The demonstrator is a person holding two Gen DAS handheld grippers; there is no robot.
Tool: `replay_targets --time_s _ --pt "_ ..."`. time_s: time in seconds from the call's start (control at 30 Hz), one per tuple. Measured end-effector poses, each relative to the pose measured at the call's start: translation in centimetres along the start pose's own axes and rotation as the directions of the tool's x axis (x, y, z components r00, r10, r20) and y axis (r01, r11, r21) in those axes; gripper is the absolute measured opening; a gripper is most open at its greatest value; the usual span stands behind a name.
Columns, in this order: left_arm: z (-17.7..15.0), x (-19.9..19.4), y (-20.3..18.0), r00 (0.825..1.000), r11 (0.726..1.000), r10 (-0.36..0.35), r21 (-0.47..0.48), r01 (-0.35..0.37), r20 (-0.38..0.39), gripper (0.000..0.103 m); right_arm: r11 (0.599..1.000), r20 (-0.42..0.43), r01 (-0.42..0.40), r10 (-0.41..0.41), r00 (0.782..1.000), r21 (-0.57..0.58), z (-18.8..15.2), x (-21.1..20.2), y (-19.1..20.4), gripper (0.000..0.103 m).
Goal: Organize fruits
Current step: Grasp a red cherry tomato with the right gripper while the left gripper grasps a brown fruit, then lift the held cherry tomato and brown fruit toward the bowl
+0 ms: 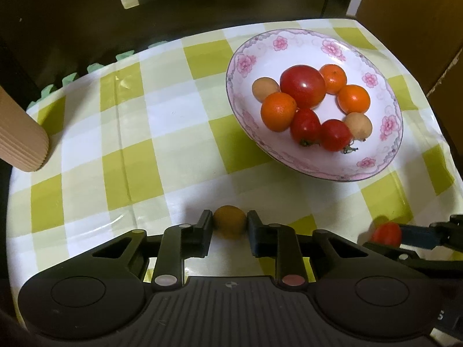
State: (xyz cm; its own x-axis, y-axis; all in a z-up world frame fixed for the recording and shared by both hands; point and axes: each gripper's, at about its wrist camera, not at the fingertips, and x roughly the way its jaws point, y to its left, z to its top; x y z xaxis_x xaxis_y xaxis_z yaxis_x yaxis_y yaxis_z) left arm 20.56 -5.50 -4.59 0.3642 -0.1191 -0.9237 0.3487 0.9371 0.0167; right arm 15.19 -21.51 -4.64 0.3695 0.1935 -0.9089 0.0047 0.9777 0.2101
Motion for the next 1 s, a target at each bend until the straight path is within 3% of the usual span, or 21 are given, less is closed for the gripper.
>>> replay_targets --time_s 0.47,1.0 --pt "-1.2 -2.4 -1.1 0.999 0.997 0.017 0.071 -0.020 0.037 0.033 1.000 0.065 0.000 0.000 0.998 -0.008 0.0 -1.2 0.5 0.032" --pt "0.7 -4.7 -2.9 0.992 0.992 0.012 0.122 -0.028 0.125 0.033 1.000 0.157 -0.028 0.026 0.987 0.011 1.1 -3.0 0.5 0.033"
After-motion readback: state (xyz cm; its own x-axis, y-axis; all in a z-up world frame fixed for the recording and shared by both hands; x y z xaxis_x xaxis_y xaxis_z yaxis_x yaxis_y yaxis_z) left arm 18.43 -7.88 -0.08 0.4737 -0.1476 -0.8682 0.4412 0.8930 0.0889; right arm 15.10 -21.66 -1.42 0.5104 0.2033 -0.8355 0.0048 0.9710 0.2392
